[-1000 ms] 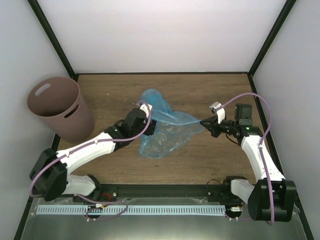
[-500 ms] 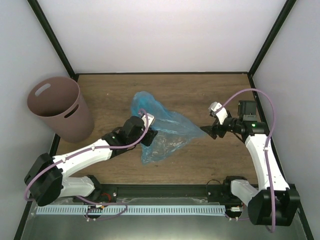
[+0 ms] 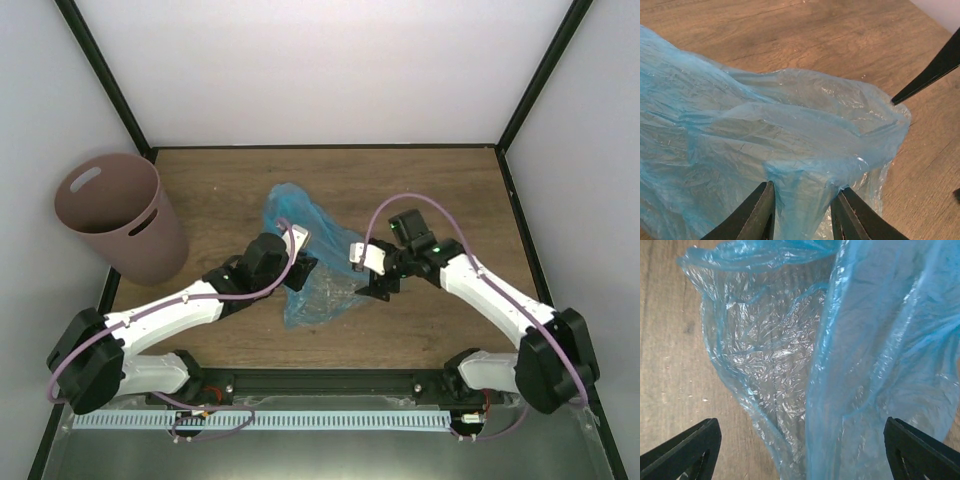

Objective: Put the trash bags into the trash bin

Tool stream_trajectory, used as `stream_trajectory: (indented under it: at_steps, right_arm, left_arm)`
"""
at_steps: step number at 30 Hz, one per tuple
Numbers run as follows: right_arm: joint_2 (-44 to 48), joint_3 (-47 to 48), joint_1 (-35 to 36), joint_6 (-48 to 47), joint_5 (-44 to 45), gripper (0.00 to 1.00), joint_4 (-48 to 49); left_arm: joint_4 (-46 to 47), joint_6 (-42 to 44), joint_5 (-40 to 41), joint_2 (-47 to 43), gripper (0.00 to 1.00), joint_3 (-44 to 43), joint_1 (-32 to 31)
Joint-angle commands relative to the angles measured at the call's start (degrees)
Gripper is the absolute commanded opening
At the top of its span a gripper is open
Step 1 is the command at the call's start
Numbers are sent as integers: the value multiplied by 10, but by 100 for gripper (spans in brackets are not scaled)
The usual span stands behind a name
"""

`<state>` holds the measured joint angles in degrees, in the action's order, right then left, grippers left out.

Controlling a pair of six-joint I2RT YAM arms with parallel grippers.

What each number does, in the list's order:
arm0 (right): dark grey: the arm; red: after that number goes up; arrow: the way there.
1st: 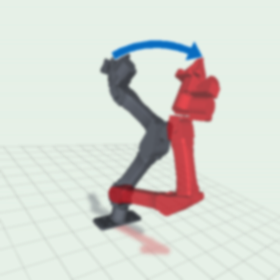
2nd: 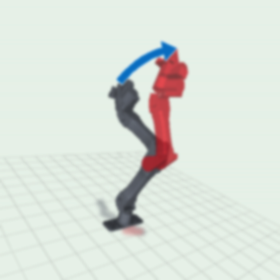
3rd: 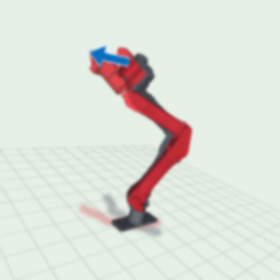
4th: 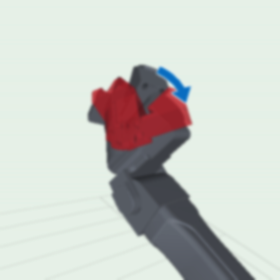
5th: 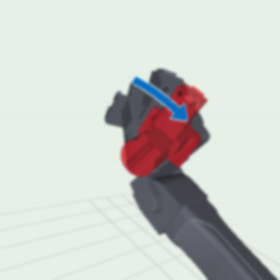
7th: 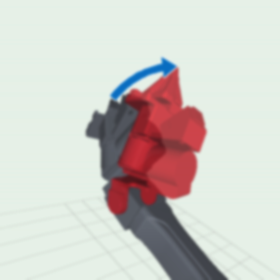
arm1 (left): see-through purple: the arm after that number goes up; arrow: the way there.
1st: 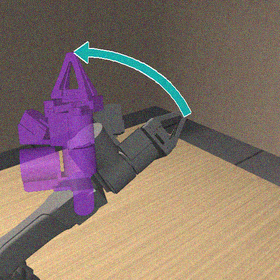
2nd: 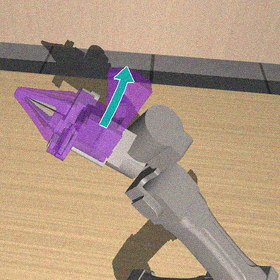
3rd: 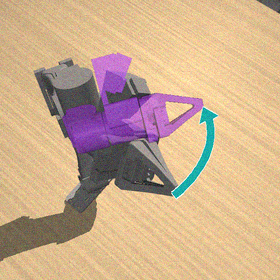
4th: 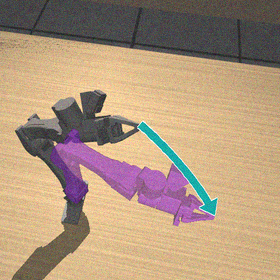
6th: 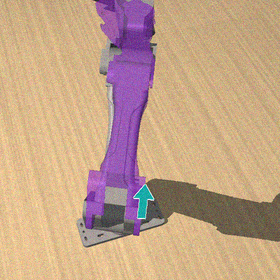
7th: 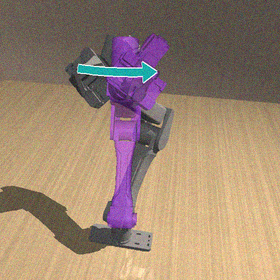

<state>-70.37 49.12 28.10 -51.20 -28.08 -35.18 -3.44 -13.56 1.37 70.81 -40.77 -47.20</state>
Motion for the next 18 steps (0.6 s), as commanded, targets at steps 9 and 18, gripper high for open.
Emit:
stream_trajectory:
  at_steps: [9,18]
  right_arm:
    - [-115,-64,55,96,149,71,301]
    - [-76,51,34,213,33,1,191]
  left_arm:
    - [32,-8,-1,-15,32,3,-2]
    - [8,-1,-4,-97,81,56,-21]
